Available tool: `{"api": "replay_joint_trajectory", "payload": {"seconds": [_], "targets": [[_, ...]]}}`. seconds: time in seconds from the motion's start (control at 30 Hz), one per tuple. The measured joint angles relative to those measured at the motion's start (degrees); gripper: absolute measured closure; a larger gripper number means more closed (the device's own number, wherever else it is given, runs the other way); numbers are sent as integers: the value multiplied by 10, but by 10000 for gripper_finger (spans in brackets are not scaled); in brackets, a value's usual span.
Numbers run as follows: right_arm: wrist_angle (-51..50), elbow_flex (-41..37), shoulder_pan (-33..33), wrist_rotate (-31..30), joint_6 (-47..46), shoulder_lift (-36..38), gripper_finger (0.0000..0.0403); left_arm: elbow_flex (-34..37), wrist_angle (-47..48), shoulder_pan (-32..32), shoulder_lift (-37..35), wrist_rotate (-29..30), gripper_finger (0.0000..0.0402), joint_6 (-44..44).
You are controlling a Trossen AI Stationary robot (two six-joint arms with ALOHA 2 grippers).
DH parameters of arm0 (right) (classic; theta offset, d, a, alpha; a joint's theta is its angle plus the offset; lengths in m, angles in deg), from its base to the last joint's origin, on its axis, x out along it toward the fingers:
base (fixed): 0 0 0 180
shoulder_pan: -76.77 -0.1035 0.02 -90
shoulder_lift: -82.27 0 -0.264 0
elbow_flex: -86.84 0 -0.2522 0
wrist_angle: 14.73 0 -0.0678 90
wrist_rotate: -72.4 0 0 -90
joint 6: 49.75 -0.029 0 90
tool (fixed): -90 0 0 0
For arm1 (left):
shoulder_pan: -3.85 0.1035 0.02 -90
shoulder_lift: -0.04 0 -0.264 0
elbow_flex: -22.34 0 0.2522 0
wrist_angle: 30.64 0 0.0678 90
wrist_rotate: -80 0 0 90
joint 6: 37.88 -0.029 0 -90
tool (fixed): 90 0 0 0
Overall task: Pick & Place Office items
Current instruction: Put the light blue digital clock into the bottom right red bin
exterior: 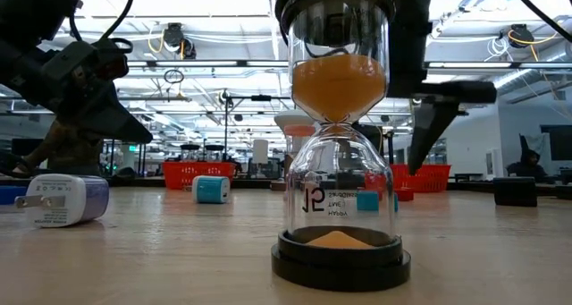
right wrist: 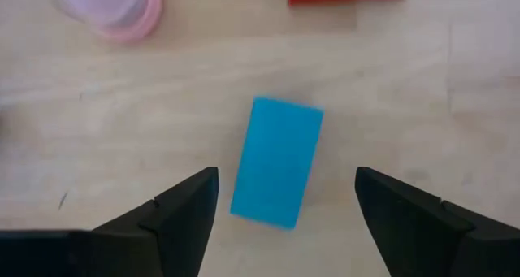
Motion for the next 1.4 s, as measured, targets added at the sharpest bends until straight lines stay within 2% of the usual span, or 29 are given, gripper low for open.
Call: {"api": "replay_joint_trajectory", "payload": {"seconds": [0.2,0.37,0.47,0.73,0.87,1.07,1.23,1.4], "targets": [[99,-46,5,11,5,1,130,0,0,0,0,4,396,0],[113,-74,5,15,-1,0,138,0,0,0,0,4,393,0],[97,-76,4,16,3,1,159,0,0,0,0,4,392,0],[91,-76,4,12,39,1,252,0,0,0,0,6,391,0],[93,-76,0,12,66,10,257,0,0,0,0,9,399,0],[168,-75,-16,-6,200,56,250,0,-23,4,0,-7,392,18],[257,-75,-23,-17,373,94,248,-16,-101,46,0,-126,396,17],[344,-75,-12,-43,491,136,247,-79,-111,114,0,-193,354,23]]}}
